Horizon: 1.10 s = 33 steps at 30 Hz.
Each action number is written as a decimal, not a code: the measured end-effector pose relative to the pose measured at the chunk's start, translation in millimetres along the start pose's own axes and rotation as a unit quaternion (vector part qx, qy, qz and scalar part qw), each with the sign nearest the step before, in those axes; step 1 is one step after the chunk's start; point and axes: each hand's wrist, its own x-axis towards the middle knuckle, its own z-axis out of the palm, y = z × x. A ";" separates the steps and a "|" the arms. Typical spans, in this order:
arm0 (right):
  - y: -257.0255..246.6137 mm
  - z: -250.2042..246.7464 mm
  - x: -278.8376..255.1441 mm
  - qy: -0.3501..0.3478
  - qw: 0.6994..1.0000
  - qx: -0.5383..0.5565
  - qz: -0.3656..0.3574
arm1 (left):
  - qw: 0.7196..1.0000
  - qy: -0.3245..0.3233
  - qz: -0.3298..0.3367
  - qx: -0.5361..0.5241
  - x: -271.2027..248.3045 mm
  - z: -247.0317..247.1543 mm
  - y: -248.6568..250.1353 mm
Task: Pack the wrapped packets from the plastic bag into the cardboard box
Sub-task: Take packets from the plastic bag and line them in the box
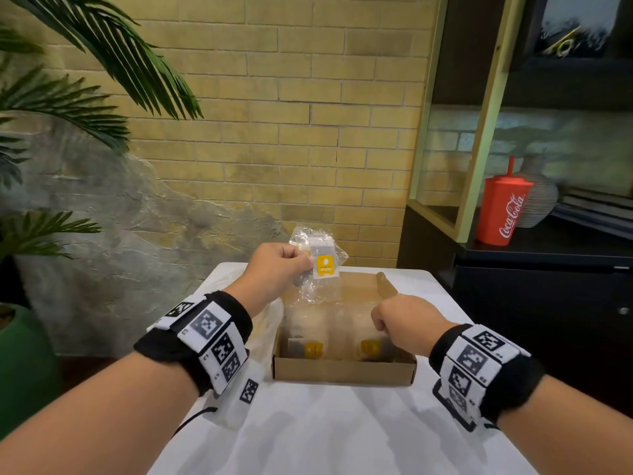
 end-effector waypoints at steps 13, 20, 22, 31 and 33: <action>0.7 -3.4 0.0 0.274 0.924 0.266 -0.027 | 0.991 -0.078 0.002 0.107 -3.2 4.5 1.7; -9.6 -24.9 -4.4 0.291 0.900 0.293 -0.139 | 0.960 -0.173 0.041 0.216 -12.1 15.2 9.9; -10.9 -24.8 -4.5 0.266 0.907 0.294 -0.140 | 0.958 -0.176 0.052 0.220 -14.2 17.4 11.5; 11.2 -16.3 -11.2 0.241 0.907 0.343 -0.041 | 0.969 -0.144 0.048 0.194 -9.6 2.4 6.7; 19.4 -16.3 -11.4 0.223 0.910 0.348 -0.016 | 0.971 -0.140 0.044 0.190 -9.5 -0.1 3.2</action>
